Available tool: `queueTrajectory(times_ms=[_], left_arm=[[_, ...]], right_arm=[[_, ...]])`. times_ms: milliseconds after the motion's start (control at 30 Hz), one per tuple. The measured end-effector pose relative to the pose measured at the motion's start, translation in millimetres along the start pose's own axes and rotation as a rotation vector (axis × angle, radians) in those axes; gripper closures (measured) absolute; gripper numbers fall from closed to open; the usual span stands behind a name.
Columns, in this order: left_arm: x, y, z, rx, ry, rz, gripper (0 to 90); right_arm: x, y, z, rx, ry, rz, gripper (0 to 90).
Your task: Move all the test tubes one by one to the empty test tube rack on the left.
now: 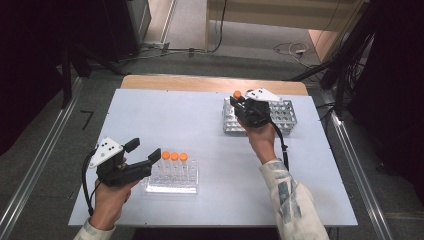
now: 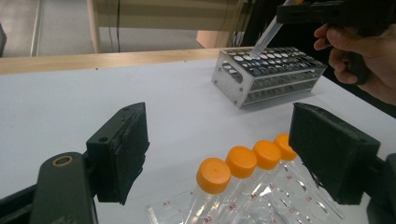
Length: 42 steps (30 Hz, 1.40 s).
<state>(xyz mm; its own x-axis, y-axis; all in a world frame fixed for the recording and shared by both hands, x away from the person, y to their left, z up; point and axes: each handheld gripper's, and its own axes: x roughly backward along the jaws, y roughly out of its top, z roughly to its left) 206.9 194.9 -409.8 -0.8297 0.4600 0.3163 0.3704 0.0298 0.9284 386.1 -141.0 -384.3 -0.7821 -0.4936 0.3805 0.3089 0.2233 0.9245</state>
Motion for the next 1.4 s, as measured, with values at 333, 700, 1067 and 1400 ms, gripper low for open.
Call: queueTrajectory(times_ms=[333,700,1067,1400], left_arm=[[1.3,0.9,-3.9,-0.003,-0.008,-0.006,20.2],[0.0,0.9,-9.6,-0.011,-0.022,-0.002,20.2],[-0.5,0.4,-13.2,-0.017,-0.032,-0.006,20.2],[-1.4,0.1,-17.3,-0.026,-0.042,-0.007,20.2]], right_arm=[[26.0,-11.1,11.5,0.010,0.070,-0.005,72.6],[52.6,-30.5,19.7,0.038,0.127,0.015,72.5],[63.0,-50.6,21.7,0.029,0.142,0.036,72.5],[74.2,-60.9,20.8,0.027,0.145,0.042,72.5]])
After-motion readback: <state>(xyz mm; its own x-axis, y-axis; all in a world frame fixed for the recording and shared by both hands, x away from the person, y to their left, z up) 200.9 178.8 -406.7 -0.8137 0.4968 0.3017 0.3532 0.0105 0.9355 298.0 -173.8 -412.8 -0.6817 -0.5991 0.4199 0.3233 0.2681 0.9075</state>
